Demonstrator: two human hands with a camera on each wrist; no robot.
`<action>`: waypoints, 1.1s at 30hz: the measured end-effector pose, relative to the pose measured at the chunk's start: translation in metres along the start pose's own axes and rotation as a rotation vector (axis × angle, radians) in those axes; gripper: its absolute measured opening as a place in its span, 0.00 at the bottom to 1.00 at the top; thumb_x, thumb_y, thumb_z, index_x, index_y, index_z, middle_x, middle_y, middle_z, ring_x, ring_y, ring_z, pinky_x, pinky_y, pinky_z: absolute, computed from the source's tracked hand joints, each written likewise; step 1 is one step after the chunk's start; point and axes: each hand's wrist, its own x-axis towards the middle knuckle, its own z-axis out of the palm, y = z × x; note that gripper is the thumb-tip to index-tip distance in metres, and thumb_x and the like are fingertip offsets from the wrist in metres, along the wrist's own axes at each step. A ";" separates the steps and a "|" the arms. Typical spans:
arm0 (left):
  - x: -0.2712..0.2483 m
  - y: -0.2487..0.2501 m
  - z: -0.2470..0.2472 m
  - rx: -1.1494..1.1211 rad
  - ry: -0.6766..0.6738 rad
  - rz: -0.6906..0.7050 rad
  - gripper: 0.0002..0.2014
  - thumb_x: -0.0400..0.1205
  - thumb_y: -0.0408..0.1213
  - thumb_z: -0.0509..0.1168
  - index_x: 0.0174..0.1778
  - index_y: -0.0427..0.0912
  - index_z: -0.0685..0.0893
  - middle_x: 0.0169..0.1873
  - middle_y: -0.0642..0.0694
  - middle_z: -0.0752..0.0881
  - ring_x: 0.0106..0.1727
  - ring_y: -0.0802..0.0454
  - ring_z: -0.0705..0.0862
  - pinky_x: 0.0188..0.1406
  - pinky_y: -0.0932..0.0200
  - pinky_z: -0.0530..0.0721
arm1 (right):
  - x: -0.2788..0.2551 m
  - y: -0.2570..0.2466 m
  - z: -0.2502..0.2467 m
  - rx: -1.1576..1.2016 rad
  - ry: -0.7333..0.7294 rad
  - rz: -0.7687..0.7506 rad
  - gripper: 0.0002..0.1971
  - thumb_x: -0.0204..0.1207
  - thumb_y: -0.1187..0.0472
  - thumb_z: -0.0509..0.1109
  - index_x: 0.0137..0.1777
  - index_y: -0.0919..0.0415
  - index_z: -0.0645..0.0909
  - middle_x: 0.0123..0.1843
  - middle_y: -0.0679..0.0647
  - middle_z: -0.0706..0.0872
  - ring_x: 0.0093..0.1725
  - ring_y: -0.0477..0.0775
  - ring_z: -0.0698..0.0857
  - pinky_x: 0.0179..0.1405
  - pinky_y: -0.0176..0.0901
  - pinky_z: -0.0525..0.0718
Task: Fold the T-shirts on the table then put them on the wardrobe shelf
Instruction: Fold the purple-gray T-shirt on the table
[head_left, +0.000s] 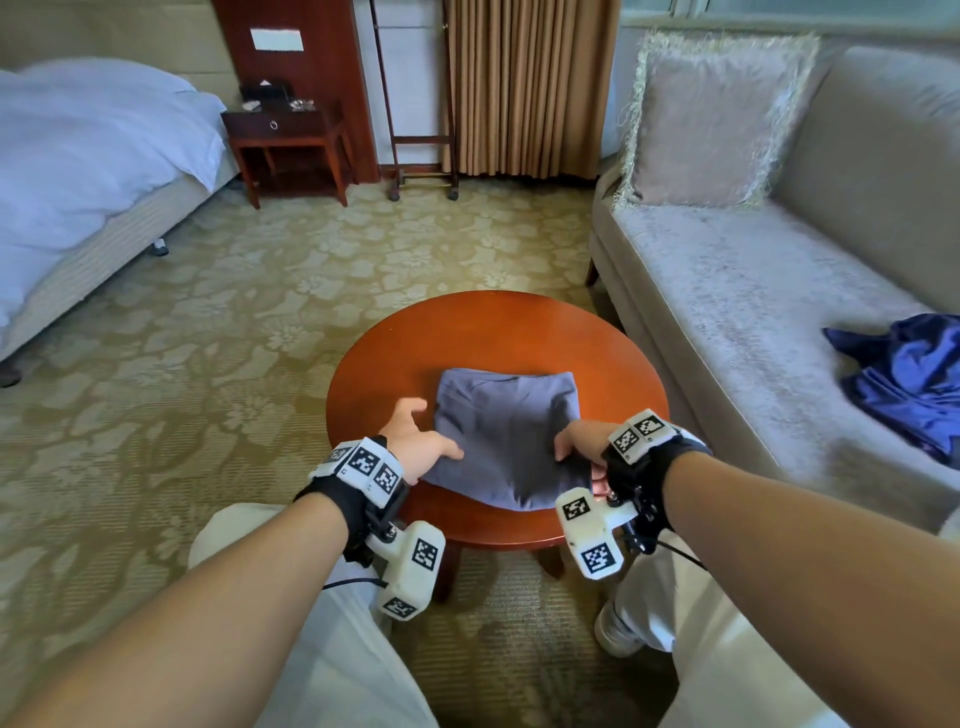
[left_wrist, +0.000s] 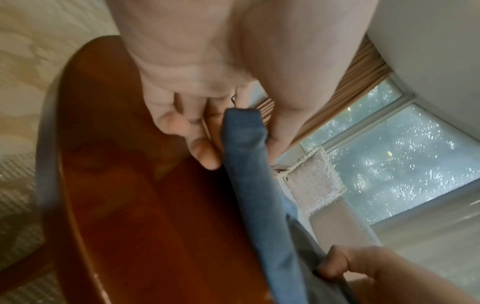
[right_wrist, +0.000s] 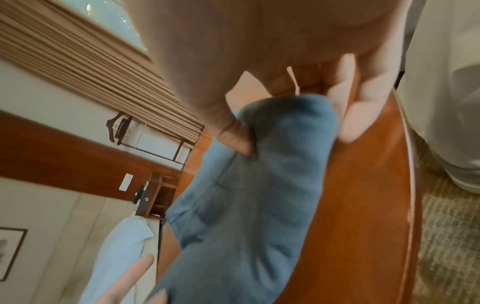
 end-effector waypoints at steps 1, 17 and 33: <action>-0.004 0.001 -0.004 -0.051 -0.027 0.042 0.34 0.73 0.36 0.76 0.73 0.55 0.70 0.59 0.44 0.79 0.45 0.45 0.82 0.31 0.57 0.80 | 0.001 0.001 -0.003 0.035 0.010 -0.001 0.12 0.74 0.64 0.64 0.31 0.68 0.71 0.14 0.57 0.74 0.16 0.53 0.73 0.23 0.38 0.69; -0.018 0.000 -0.019 -0.535 -0.197 0.183 0.17 0.72 0.13 0.70 0.53 0.35 0.89 0.47 0.34 0.88 0.48 0.44 0.88 0.44 0.59 0.84 | 0.018 0.013 -0.027 0.568 0.001 -0.349 0.11 0.70 0.74 0.71 0.52 0.66 0.86 0.50 0.59 0.87 0.50 0.56 0.86 0.32 0.43 0.88; -0.008 0.004 -0.011 -0.113 0.084 0.433 0.15 0.82 0.44 0.70 0.62 0.43 0.88 0.51 0.56 0.88 0.58 0.54 0.86 0.56 0.63 0.79 | 0.027 0.020 -0.036 0.121 0.245 -0.432 0.13 0.76 0.52 0.75 0.57 0.55 0.86 0.50 0.56 0.89 0.51 0.57 0.87 0.53 0.47 0.82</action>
